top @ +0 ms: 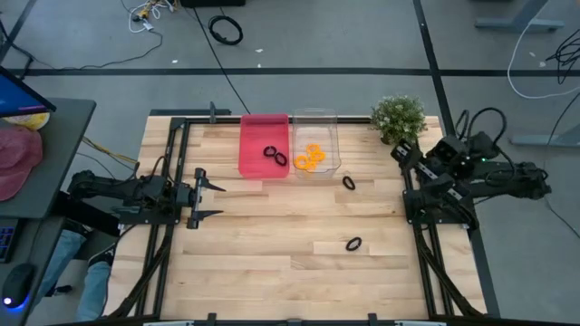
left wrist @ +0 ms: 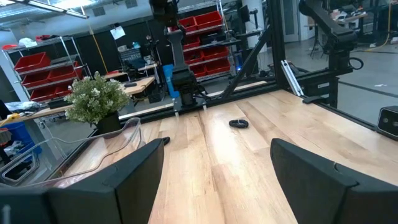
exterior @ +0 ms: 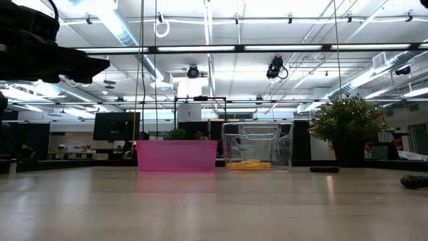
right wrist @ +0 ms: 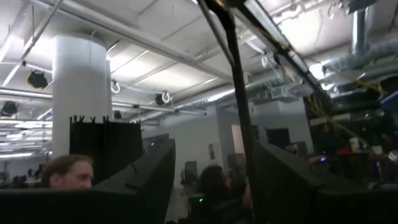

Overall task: Sort spring keychains
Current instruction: Put the black spring keychain into the red bin

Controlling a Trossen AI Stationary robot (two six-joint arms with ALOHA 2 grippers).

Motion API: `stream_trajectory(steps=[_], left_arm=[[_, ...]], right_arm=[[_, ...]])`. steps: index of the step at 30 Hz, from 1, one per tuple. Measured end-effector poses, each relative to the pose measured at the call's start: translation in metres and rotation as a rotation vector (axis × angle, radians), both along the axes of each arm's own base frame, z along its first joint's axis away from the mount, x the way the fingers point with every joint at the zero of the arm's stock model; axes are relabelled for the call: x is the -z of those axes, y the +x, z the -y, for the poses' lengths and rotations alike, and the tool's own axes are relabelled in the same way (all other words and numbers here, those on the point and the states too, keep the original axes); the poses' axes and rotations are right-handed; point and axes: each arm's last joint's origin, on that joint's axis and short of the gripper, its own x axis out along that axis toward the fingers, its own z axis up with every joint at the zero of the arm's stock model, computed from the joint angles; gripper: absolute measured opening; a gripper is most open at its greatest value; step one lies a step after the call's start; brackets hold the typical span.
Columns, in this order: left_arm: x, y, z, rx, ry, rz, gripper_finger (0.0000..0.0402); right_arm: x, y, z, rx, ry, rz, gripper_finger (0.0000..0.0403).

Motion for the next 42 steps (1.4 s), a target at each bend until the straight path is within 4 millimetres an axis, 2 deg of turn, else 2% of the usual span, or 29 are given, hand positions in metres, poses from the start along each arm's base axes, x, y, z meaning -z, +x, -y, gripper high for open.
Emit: stream_trajectory(steps=[12,15,22,29,33,37,42], left_arm=[[0.0,0.0,0.0,0.0,0.0,0.0,0.0298],[0.0,0.0,0.0,0.0,0.0,0.0,0.0298],[0.0,0.0,0.0,0.0,0.0,0.0,0.0298],[0.0,0.0,0.0,0.0,0.0,0.0,0.0298],[0.0,0.0,0.0,0.0,0.0,0.0,0.0298],[0.0,0.0,0.0,0.0,0.0,0.0,0.0298],[0.0,0.0,0.0,0.0,0.0,0.0,0.0298]], right_arm=[[-0.024,0.049,-0.033,0.062,-0.121,-0.231,0.0221],[-0.028,0.057,-0.04,0.146,-0.153,-0.339,0.0221],[-0.024,0.074,-0.048,0.444,-0.19,-0.616,0.0221],[-0.009,0.074,-0.045,0.493,-0.295,-0.77,0.0221],[0.01,0.066,-0.041,0.551,-0.359,-0.974,0.0221],[0.029,0.059,-0.035,0.696,-0.344,-1.204,0.0221],[0.043,0.051,-0.03,0.816,-0.329,-1.382,0.0221]])
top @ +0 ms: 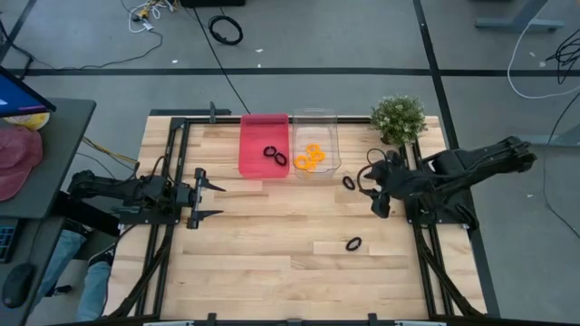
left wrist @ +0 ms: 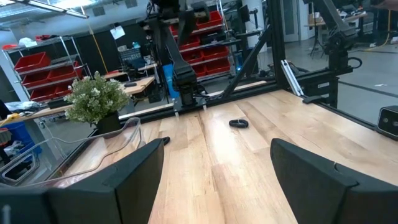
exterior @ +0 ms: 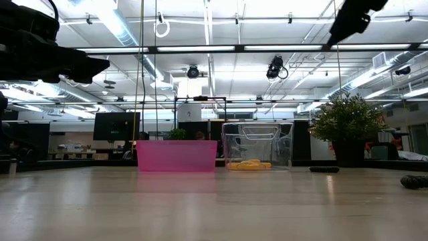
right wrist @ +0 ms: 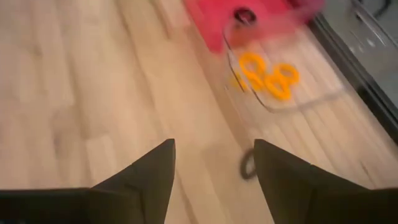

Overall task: Sort spring keychains
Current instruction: Put the black spring keychain into the red bin

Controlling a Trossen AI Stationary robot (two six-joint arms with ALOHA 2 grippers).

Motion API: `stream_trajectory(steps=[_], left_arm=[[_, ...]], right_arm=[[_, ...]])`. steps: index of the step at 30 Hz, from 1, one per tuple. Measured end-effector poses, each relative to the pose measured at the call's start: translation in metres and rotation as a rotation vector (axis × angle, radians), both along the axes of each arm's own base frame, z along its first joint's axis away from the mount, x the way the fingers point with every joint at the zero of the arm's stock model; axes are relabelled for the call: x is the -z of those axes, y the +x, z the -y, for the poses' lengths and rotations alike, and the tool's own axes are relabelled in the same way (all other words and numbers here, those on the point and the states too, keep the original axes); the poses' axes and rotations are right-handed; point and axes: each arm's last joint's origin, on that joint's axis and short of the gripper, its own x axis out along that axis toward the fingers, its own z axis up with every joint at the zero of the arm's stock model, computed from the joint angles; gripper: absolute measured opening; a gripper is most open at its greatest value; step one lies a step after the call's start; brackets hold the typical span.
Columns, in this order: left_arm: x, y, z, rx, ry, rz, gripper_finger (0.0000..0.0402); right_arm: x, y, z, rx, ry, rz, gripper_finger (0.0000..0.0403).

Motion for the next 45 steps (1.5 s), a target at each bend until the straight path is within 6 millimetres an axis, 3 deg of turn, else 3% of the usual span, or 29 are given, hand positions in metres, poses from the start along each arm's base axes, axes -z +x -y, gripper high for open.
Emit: stream_trajectory(steps=[13,21,28,35,45], left_arm=[[0.0,0.0,0.0,0.0,0.0,0.0,0.0298],[0.0,0.0,0.0,0.0,0.0,0.0,0.0298],[0.0,0.0,0.0,0.0,0.0,0.0,0.0298],[0.0,0.0,0.0,0.0,0.0,0.0,0.0298],[0.0,0.0,0.0,0.0,0.0,0.0,0.0298]], right_arm=[[0.014,0.009,-0.002,0.128,0.003,-0.063,0.0221],[0.059,0.01,0.0,0.137,-0.093,-0.158,0.0221],[0.096,0.019,-0.003,0.121,-0.069,-0.075,0.0221],[0.124,0.023,-0.004,-0.008,-0.146,-0.042,0.0221],[0.128,0.024,0.006,-0.059,-0.225,-0.08,0.0221]])
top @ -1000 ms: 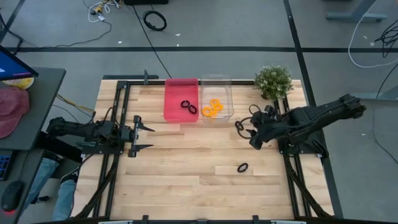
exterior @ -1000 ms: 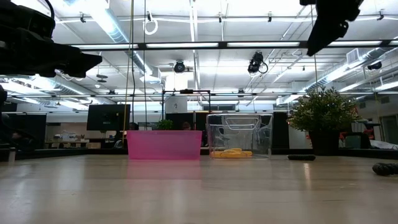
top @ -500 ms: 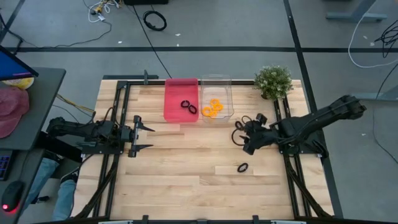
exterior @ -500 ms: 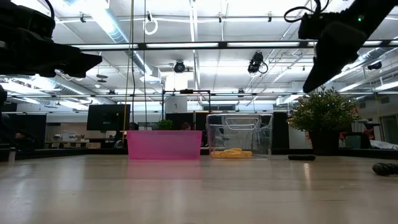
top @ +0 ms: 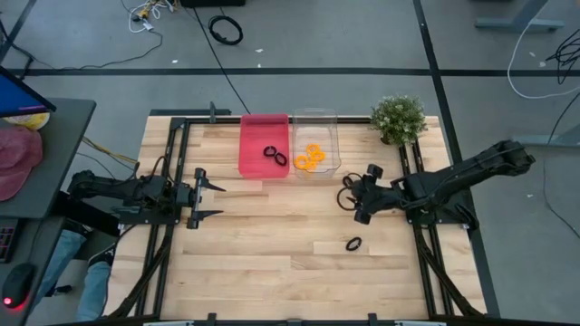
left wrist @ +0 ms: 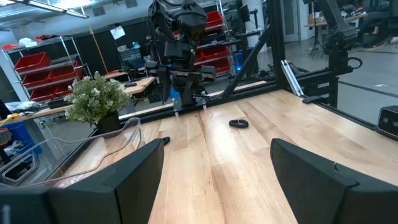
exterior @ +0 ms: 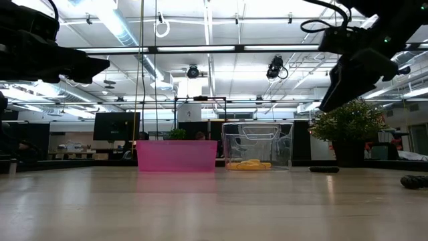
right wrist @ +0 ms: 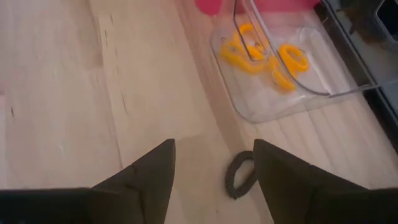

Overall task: Sort spring keychains
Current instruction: Put the black spring keychain into the red bin

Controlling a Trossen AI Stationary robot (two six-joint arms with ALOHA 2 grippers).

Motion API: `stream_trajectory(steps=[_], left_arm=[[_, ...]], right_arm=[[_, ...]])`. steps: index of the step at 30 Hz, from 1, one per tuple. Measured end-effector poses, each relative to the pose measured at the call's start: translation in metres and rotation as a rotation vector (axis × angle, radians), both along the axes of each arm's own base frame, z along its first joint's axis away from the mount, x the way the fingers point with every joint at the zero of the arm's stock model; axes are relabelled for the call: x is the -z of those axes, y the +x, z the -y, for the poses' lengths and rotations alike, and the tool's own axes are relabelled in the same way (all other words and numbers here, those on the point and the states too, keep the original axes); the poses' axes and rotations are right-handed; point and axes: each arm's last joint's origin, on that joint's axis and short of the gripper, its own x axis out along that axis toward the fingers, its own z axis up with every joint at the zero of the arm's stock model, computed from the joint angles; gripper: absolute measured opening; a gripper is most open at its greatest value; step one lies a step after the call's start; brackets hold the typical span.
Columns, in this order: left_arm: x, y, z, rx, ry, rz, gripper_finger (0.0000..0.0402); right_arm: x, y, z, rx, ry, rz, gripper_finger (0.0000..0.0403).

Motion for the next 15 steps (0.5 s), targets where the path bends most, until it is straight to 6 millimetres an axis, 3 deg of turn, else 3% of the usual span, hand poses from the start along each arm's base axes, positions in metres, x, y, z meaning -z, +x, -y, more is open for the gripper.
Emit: stream_trajectory(steps=[11,15], left_arm=[[0.0,0.0,0.0,0.0,0.0,0.0,0.0298],[0.0,0.0,0.0,0.0,0.0,0.0,0.0298]], right_arm=[[0.001,0.0,0.004,-0.007,-0.024,-0.026,0.0221],[0.002,-0.001,0.013,0.083,0.007,-0.022,0.0221]])
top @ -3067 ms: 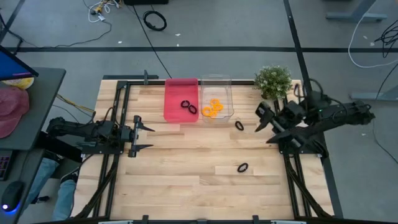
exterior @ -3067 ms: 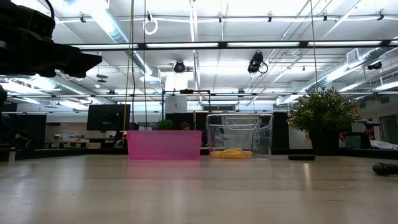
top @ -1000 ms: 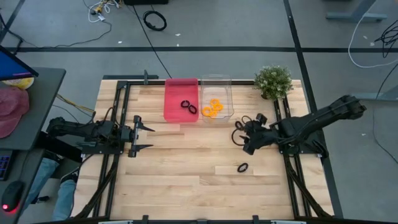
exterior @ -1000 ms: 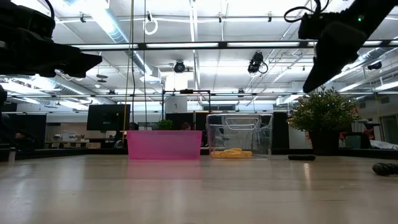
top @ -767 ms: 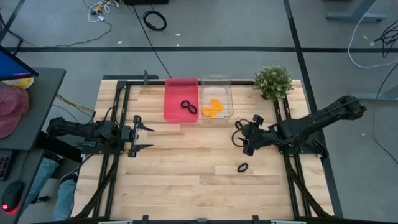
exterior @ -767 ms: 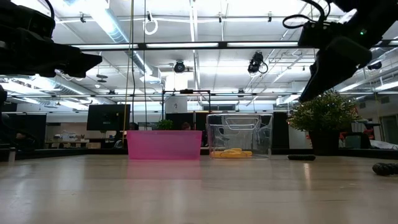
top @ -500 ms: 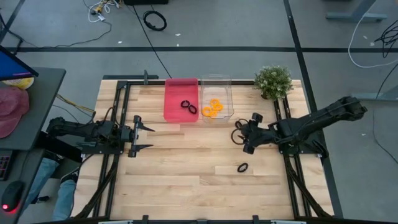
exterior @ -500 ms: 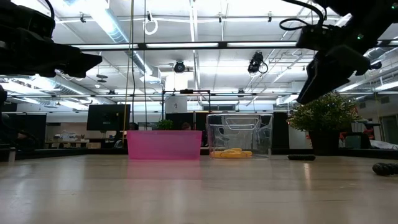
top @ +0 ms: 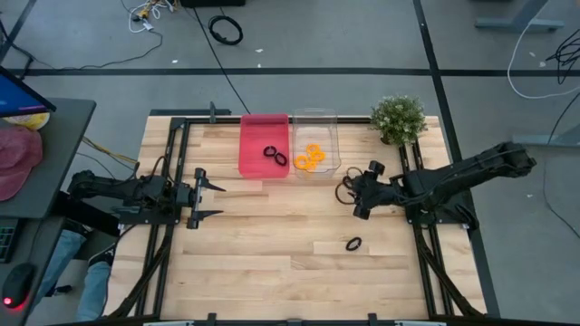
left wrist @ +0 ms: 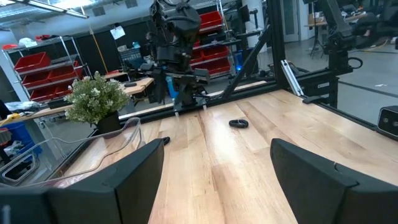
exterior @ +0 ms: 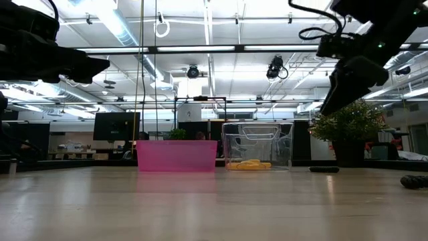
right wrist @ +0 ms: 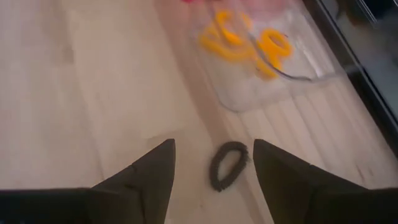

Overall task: Sort spring keychains
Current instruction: Put the black spring keychain into the red bin

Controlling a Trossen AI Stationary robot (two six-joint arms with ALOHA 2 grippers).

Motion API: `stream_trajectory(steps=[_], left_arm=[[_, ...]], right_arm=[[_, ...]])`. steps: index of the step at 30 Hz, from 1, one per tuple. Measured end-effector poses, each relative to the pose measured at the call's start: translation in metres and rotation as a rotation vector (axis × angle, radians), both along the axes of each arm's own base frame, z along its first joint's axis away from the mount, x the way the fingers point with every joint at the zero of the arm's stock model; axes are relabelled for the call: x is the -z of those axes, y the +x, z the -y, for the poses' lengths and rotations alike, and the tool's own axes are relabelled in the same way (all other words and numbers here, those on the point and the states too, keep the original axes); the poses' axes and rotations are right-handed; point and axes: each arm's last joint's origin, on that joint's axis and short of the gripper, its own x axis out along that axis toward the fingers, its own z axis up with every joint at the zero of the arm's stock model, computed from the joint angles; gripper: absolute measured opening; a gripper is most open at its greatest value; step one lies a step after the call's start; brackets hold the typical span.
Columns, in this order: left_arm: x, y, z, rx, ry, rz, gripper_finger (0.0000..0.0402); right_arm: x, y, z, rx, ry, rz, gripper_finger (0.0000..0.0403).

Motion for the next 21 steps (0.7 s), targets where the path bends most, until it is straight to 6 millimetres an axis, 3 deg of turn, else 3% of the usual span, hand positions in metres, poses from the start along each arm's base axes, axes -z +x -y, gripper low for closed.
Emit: stream_trajectory(steps=[5,10,21], left_arm=[[0.0,0.0,0.0,0.0,0.0,0.0,0.0298],[0.0,0.0,0.0,0.0,0.0,0.0,0.0298],[0.0,0.0,0.0,0.0,0.0,0.0,0.0298]], right_arm=[[0.003,-0.003,0.018,0.149,0.068,-0.026,0.0221],[0.005,-0.004,0.029,0.175,0.13,-0.056,0.0221],[0.005,-0.004,0.031,0.227,0.157,-0.03,0.0221]])
